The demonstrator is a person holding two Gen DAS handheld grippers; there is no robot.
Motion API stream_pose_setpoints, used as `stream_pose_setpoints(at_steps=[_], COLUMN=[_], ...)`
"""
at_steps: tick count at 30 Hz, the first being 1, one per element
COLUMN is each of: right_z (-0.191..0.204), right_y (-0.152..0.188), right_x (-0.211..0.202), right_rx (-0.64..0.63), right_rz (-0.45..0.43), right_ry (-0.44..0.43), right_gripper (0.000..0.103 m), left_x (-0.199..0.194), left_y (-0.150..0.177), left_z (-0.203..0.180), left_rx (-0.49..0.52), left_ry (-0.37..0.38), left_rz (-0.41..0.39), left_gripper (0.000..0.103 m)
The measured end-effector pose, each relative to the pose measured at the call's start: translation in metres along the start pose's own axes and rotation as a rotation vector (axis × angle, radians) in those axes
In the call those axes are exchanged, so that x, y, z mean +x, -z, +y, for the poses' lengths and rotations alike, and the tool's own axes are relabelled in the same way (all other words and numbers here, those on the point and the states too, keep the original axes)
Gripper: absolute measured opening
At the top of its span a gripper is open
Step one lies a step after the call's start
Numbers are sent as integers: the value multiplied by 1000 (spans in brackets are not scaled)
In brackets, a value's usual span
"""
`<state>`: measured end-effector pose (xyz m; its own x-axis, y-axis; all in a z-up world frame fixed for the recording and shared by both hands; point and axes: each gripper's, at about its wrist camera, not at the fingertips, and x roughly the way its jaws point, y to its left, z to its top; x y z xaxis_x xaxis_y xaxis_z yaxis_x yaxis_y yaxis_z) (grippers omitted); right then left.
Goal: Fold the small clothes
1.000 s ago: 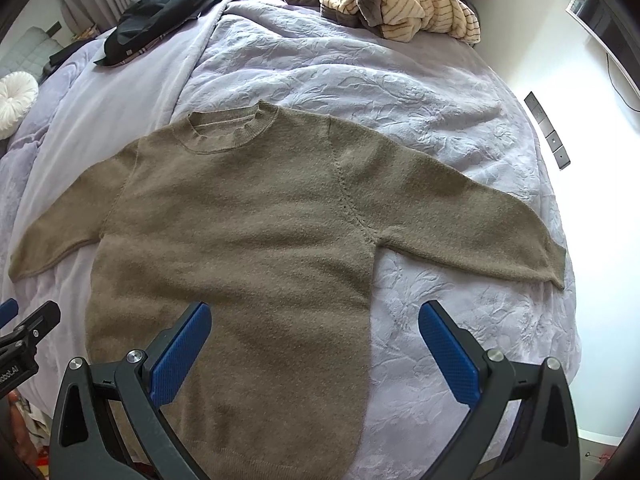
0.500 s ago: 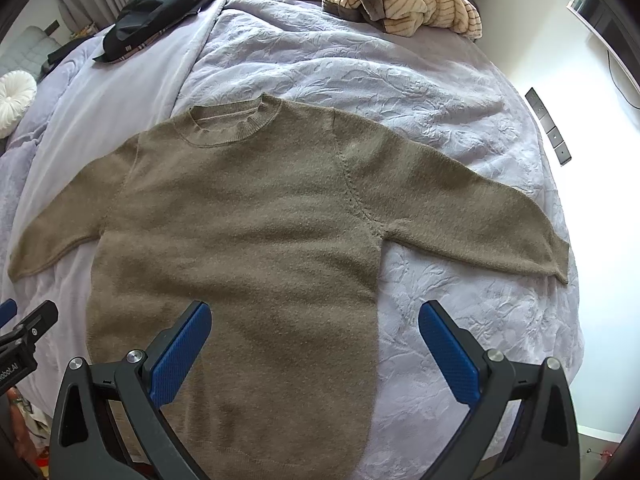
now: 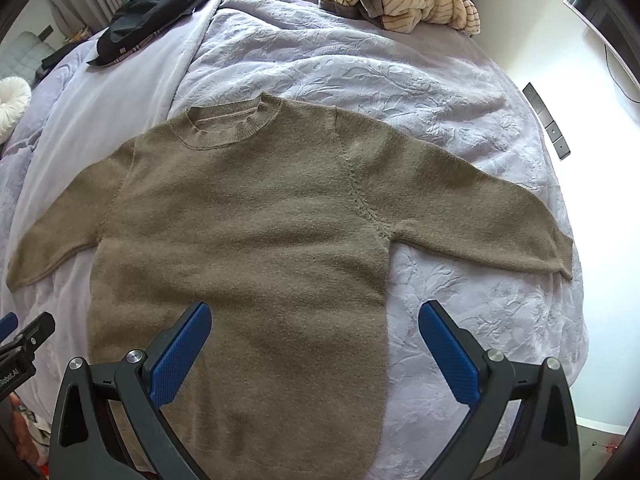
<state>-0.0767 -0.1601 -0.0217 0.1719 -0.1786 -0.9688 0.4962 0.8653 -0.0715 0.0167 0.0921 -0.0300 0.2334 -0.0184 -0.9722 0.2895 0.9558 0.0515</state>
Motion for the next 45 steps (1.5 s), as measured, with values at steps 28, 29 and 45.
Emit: stream_pose_setpoints(at_steps=[28, 29, 45], right_z=[41, 44, 140], right_y=[-6, -5, 34], right_x=[19, 19, 40], right_rx=[-44, -51, -234], right_rz=[21, 23, 114], right_ry=[30, 31, -29], right_gripper=[103, 103, 103], left_x=[54, 57, 156], left_y=[-6, -7, -8], left_z=[38, 42, 318], left_rx=[-58, -69, -733], left_ry=[96, 112, 172], left_rz=[46, 41, -194], left_gripper=[103, 103, 103])
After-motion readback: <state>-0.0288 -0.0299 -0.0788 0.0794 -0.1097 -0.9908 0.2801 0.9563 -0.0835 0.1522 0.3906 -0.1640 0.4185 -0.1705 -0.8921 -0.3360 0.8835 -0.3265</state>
